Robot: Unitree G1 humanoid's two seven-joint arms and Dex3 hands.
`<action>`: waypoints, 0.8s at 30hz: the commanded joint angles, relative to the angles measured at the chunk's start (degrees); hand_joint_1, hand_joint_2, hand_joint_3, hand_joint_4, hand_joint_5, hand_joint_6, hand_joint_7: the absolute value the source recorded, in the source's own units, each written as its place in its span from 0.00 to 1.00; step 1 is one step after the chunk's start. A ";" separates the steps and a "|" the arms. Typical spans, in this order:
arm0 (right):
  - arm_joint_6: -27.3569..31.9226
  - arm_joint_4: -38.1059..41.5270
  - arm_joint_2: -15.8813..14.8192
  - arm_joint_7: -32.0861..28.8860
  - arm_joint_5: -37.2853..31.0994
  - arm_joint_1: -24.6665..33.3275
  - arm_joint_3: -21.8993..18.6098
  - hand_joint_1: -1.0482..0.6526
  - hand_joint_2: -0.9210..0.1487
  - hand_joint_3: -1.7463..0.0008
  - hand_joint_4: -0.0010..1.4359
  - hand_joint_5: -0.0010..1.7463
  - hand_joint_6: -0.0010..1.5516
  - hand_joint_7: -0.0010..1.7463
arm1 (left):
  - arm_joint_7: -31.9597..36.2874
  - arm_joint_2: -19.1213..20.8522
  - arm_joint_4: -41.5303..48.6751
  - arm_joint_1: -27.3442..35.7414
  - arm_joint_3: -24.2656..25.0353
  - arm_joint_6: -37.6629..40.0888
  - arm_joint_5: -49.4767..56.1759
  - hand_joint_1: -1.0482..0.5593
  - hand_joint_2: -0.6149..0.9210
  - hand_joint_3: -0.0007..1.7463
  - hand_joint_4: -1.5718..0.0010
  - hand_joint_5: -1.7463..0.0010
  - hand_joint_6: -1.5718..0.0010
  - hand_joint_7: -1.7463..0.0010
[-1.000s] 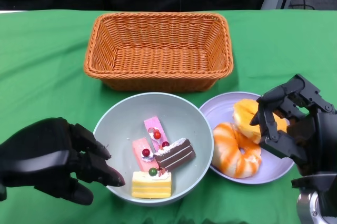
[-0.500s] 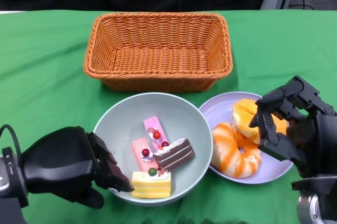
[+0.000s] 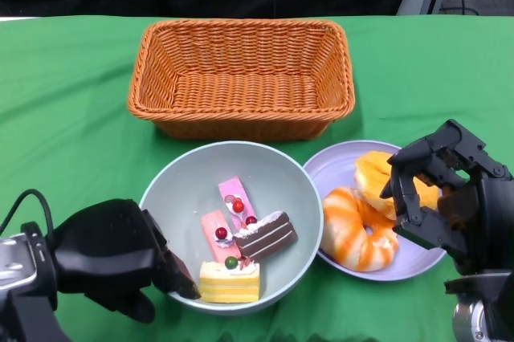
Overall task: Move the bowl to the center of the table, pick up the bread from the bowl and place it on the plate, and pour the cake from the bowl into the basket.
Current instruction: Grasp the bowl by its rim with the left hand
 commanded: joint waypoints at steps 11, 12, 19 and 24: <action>-0.93 0.01 0.15 -2.47 -2.58 0.63 -0.27 0.59 0.40 0.36 0.52 0.94 0.44 0.75 | 0.10 -0.24 2.10 -1.55 -5.81 6.77 -0.41 0.32 1.00 0.11 0.43 1.00 0.48 1.00; -1.01 -0.06 0.31 -2.84 -2.76 0.70 -0.27 0.59 0.40 0.36 0.52 0.93 0.44 0.75 | -0.49 -0.42 1.76 -1.70 -6.37 7.71 -0.28 0.32 1.00 0.11 0.43 1.00 0.48 1.00; -1.58 0.29 1.20 -4.13 -2.69 0.47 -0.37 0.59 0.38 0.38 0.52 0.93 0.45 0.72 | -5.38 -1.97 1.73 -3.60 -9.43 11.88 -1.38 0.33 1.00 0.08 0.41 0.99 0.47 0.99; -1.36 0.10 1.19 -5.08 -3.78 0.53 -0.36 0.58 0.38 0.37 0.51 0.94 0.45 0.73 | -5.85 -2.64 2.39 -4.40 -10.81 12.85 -1.93 0.32 1.00 0.09 0.41 0.99 0.46 0.99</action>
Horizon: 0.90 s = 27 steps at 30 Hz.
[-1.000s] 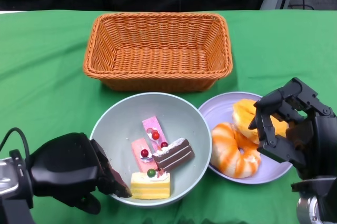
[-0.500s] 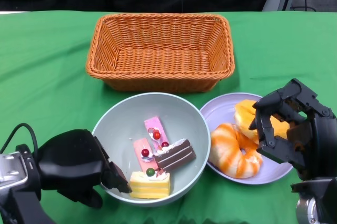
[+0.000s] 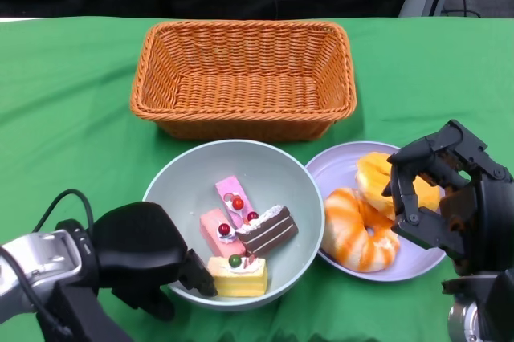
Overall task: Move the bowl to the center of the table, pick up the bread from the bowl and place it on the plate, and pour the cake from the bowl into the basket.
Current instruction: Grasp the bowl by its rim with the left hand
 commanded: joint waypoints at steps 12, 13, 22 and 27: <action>-1.96 1.39 -0.57 -0.40 0.16 -0.13 -0.27 0.58 0.41 0.37 0.51 0.94 0.45 0.74 | 0.13 0.33 -0.69 0.55 -1.35 2.27 -1.45 0.31 1.00 0.09 0.60 1.00 0.64 1.00; -1.87 1.26 -0.56 -0.57 -0.05 -0.07 -0.23 0.58 0.41 0.37 0.52 0.94 0.45 0.74 | 0.09 0.39 -0.80 0.72 -1.27 2.34 -1.72 0.31 1.00 0.09 0.60 1.00 0.65 1.00; -1.61 1.32 -0.68 -0.31 0.10 -0.02 0.00 0.59 0.40 0.36 0.51 0.94 0.45 0.74 | 2.88 0.50 0.49 0.57 -1.63 1.37 -1.10 0.39 1.00 0.07 0.50 0.96 0.55 0.96; -1.97 1.49 -0.54 -0.89 -0.38 -0.13 -0.16 0.58 0.39 0.37 0.51 0.93 0.45 0.74 | 5.20 0.53 1.76 -0.14 -2.38 0.39 -0.22 0.44 1.00 0.04 0.35 0.91 0.36 0.93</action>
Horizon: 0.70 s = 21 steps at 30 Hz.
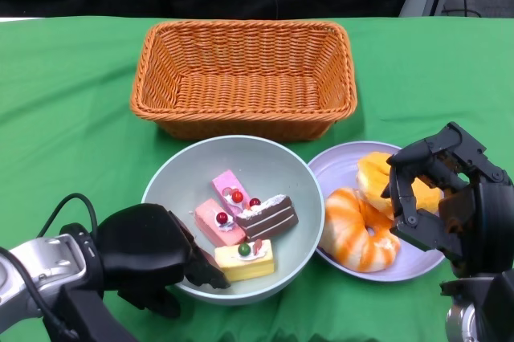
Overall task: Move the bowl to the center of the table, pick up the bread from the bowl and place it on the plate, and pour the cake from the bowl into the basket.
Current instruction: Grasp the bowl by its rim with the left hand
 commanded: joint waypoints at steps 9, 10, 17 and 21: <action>-0.67 0.26 -0.23 -0.14 0.16 0.08 -0.05 0.60 0.41 0.34 0.51 0.94 0.45 0.74 | 4.85 0.01 3.20 -1.07 -1.09 -1.66 0.48 0.46 0.99 0.00 0.50 0.30 0.22 0.96; -0.76 0.35 -0.25 -0.09 0.16 0.06 -0.04 0.60 0.41 0.34 0.51 0.94 0.45 0.74 | 5.57 -0.05 3.54 -1.15 -1.17 -1.86 0.59 0.46 0.99 0.00 0.50 0.29 0.21 0.96; -0.99 1.00 -0.33 -0.33 -0.51 -0.08 -0.04 0.61 0.40 0.33 0.51 0.95 0.44 0.75 | 14.41 -0.40 7.61 -1.97 -1.64 -5.38 1.41 0.49 1.00 0.02 0.57 0.04 0.52 0.33; -1.26 1.67 -0.35 -0.43 -1.02 -0.37 0.04 0.61 0.40 0.34 0.51 0.94 0.45 0.74 | 20.00 -0.52 11.57 -2.95 -1.10 -11.07 0.10 0.53 1.00 0.06 0.59 0.00 0.65 0.10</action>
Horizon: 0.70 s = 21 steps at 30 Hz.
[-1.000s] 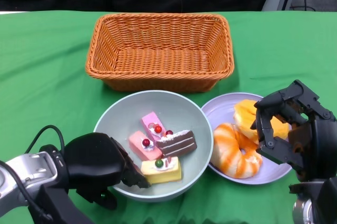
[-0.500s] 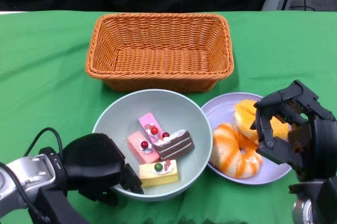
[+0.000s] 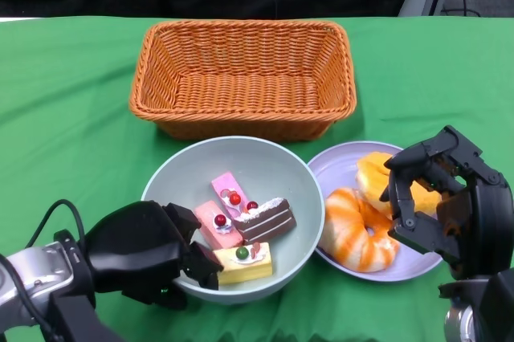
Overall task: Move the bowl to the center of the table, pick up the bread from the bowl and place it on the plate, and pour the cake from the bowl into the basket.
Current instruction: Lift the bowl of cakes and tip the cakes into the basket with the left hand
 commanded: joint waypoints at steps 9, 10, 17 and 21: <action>-1.65 1.59 -0.61 0.47 0.14 -1.08 -0.02 0.61 0.36 0.37 0.52 0.93 0.45 0.74 | 13.92 0.58 6.19 -1.80 2.04 -8.86 -0.11 0.54 1.00 0.14 0.58 0.00 0.69 0.01; -1.65 1.61 -0.59 0.52 0.19 -1.10 -0.03 0.61 0.36 0.37 0.52 0.93 0.45 0.74 | 14.30 0.57 6.39 -1.90 2.01 -8.95 0.05 0.54 1.00 0.15 0.58 0.00 0.69 0.01; -2.59 3.20 -0.51 1.14 0.92 -2.12 -0.19 0.60 0.36 0.36 0.52 0.93 0.45 0.75 | 18.59 1.47 5.19 -2.38 3.53 -10.23 0.80 0.56 1.00 0.14 0.58 0.00 0.69 0.03; -2.53 3.50 -0.51 1.66 1.45 -2.28 -0.26 0.60 0.36 0.35 0.52 0.92 0.45 0.75 | 18.92 1.57 4.94 -2.33 4.11 -10.69 1.09 0.55 1.00 0.15 0.58 0.00 0.69 0.05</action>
